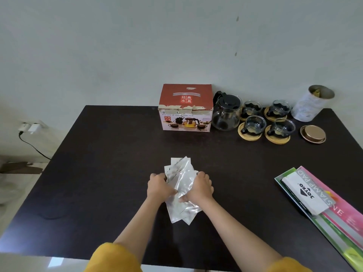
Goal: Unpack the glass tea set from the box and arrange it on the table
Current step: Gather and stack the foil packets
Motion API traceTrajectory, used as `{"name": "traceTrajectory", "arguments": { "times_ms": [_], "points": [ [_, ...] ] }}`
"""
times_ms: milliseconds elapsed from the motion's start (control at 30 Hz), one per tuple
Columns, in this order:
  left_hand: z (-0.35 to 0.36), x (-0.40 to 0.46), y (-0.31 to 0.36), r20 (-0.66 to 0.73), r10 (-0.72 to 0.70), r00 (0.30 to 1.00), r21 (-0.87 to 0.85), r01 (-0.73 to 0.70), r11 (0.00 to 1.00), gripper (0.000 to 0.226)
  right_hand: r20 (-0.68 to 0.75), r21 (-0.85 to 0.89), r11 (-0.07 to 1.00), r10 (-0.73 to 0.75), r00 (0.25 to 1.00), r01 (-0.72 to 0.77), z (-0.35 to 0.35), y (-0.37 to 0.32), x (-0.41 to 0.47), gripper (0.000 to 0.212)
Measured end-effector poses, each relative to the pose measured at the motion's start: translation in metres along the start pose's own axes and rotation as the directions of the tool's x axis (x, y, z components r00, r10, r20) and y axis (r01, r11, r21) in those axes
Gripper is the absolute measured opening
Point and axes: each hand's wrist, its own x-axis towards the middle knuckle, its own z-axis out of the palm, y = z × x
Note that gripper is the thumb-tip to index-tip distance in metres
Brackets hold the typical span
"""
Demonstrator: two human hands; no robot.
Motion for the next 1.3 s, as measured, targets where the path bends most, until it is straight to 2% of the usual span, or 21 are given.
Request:
{"name": "traceTrajectory", "arguments": {
  "times_ms": [100,300,367,467,533,600,700,800,933,1067,1300],
  "points": [
    [0.004,-0.004,0.0,-0.041,0.064,0.997,-0.005,-0.065,0.998,0.034,0.003,-0.038,0.999,0.003,1.0,-0.003,0.002,-0.001,-0.001,0.093],
    [0.006,-0.007,0.002,-0.008,-0.025,1.0,-0.154,0.024,0.988,0.033,-0.064,-0.068,0.994,-0.092,0.994,0.088,0.006,0.0,-0.005,0.086],
    [0.006,-0.006,0.005,0.007,-0.028,1.0,-0.131,0.028,0.991,0.032,-0.085,-0.064,0.993,-0.107,0.991,0.102,0.006,0.0,-0.006,0.095],
    [0.006,-0.006,0.011,0.023,-0.014,1.0,-0.054,0.015,0.998,0.037,-0.094,-0.126,0.989,-0.086,0.992,0.074,0.001,0.0,-0.002,0.13],
    [0.006,-0.004,0.012,0.006,0.006,1.0,0.014,-0.006,1.0,0.043,-0.079,-0.187,0.981,-0.072,0.994,0.056,-0.004,-0.002,0.001,0.143],
    [0.009,0.0,0.011,-0.004,0.049,0.999,0.046,-0.049,0.998,0.049,-0.052,-0.177,0.982,-0.074,0.996,0.063,-0.005,-0.005,0.004,0.134],
    [0.015,0.003,0.009,0.007,0.094,0.996,0.044,-0.094,0.995,0.057,-0.006,-0.134,0.985,-0.114,0.993,0.112,-0.003,-0.005,0.007,0.104],
    [0.014,0.006,0.008,0.013,0.076,0.997,0.0,-0.076,0.997,0.049,0.013,-0.114,0.98,-0.165,0.986,0.165,-0.001,0.0,0.01,0.091],
    [0.01,0.011,0.008,0.032,0.107,0.994,0.072,-0.109,0.991,0.046,0.031,-0.13,0.971,-0.197,0.98,0.199,-0.002,0.002,0.011,0.082],
    [0.003,0.015,0.006,0.088,0.109,0.99,0.19,-0.125,0.974,0.079,0.043,-0.124,0.963,-0.236,0.971,0.24,-0.001,0.006,0.01,0.076],
    [-0.009,0.022,0.005,0.105,0.156,0.982,0.241,-0.178,0.954,0.075,0.056,-0.07,0.965,-0.249,0.967,0.253,-0.001,0.009,0.009,0.072]
  ]
}}
